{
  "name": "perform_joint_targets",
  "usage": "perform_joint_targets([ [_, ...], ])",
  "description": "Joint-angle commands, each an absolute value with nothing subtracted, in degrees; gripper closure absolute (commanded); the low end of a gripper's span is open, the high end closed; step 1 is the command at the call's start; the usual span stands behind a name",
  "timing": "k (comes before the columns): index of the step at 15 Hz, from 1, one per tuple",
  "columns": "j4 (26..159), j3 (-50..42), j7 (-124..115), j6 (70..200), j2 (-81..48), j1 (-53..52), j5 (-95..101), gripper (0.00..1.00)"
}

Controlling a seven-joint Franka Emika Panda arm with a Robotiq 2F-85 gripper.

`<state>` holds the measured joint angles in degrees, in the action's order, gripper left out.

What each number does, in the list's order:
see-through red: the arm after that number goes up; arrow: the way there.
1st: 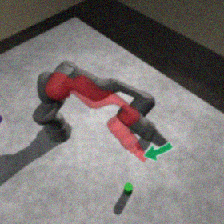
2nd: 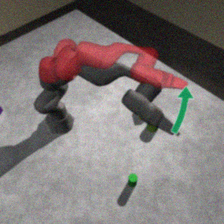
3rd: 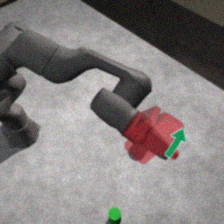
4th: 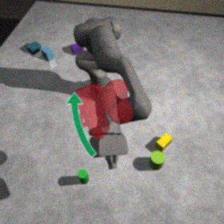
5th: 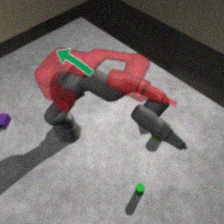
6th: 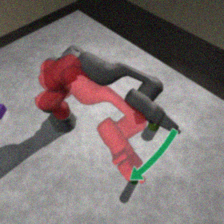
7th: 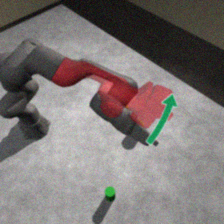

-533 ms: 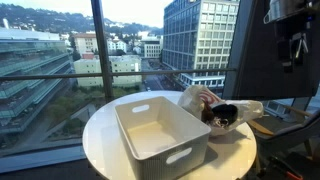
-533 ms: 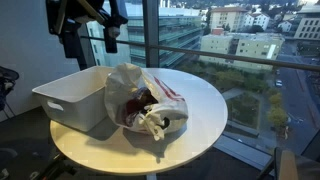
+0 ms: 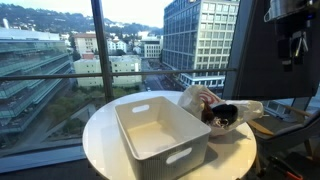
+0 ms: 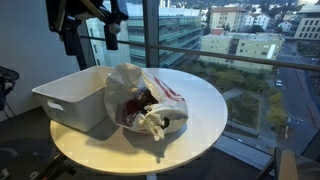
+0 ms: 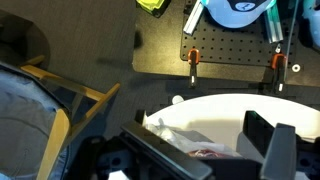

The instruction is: Pick up the brown toy from the plastic and put it in the white basket, pick up the orange toy from the plastic and put in the white basket, pick up the black bowl with the checked shirt from the plastic and put it in the white basket, pick up the silver object from the plastic and put it in the white basket

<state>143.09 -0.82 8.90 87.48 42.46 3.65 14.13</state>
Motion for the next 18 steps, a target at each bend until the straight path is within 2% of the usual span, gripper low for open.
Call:
perform_joint_targets([
  [1, 143.0, -1.9, 8.2, 87.2, 42.4, 2.2, 14.7, 0.00],
  [5, 143.0, -1.9, 8.2, 87.2, 42.4, 2.2, 14.7, 0.00],
  [11, 140.2, -5.1, 13.5, 104.0, 26.0, -1.9, 9.1, 0.00],
  [18, 137.5, -6.4, 31.0, 120.6, 4.1, -4.0, -4.6, 0.00],
])
